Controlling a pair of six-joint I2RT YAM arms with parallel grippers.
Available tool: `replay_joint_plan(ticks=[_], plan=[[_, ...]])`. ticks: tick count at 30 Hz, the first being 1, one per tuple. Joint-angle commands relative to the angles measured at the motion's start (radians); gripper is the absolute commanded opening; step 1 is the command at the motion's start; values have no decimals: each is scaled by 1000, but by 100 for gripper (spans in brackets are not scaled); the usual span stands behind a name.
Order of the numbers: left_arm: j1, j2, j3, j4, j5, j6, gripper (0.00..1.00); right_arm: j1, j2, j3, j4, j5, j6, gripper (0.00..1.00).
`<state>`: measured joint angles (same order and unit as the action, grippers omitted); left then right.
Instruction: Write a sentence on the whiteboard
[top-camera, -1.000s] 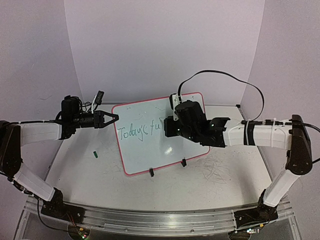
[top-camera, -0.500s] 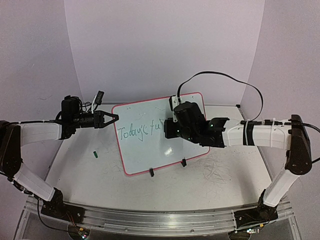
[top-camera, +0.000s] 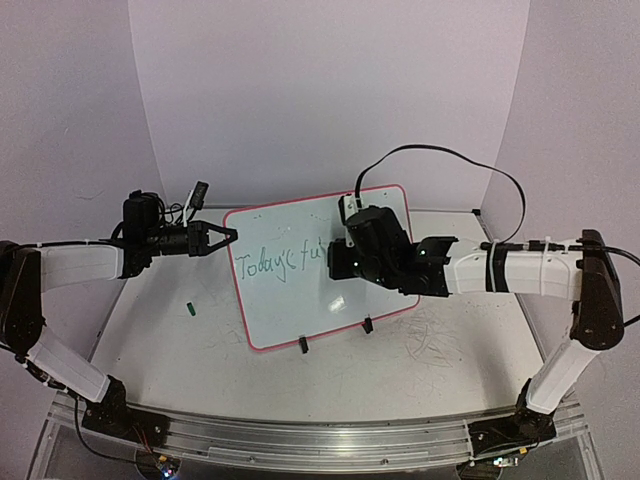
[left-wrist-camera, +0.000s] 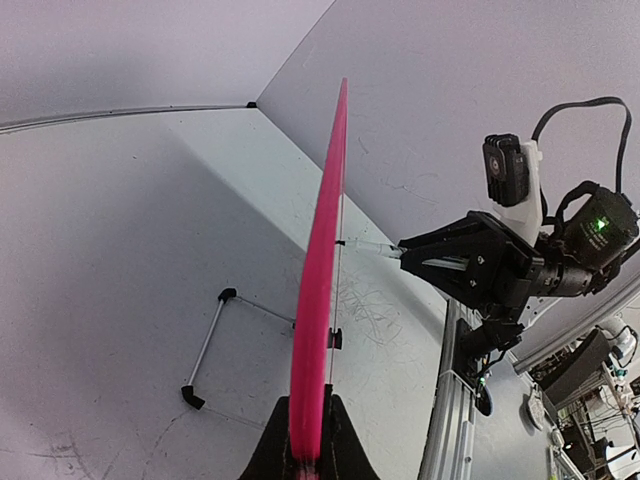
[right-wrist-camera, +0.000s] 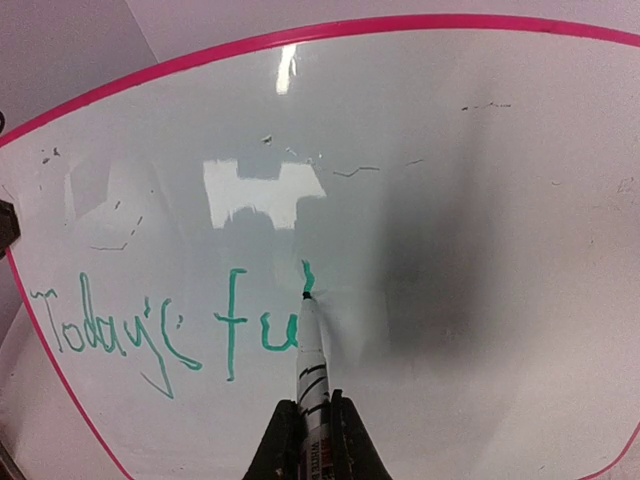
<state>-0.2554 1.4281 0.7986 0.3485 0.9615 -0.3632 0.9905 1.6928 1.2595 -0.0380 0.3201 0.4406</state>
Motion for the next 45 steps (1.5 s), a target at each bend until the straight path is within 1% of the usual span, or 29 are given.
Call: replay_joint_plan(ticks=[1, 15, 21, 26, 31, 45], plan=[[-12, 9, 35, -30, -54, 50, 0, 9, 3, -24, -30, 1, 28, 0], [-15, 5, 35, -32, -54, 52, 0, 30, -23, -58, -50, 13, 58, 0], [-16, 1, 34, -32, -56, 52, 0, 27, -69, -51, -52, 37, 51, 0], [-15, 0, 35, -34, -56, 53, 0, 12, -106, -68, 25, -15, 24, 0], [-17, -6, 32, -35, -59, 54, 0, -8, -84, -44, 59, -29, 8, 0], [-18, -8, 34, -39, -58, 58, 0, -23, -26, 7, 61, 11, -14, 0]])
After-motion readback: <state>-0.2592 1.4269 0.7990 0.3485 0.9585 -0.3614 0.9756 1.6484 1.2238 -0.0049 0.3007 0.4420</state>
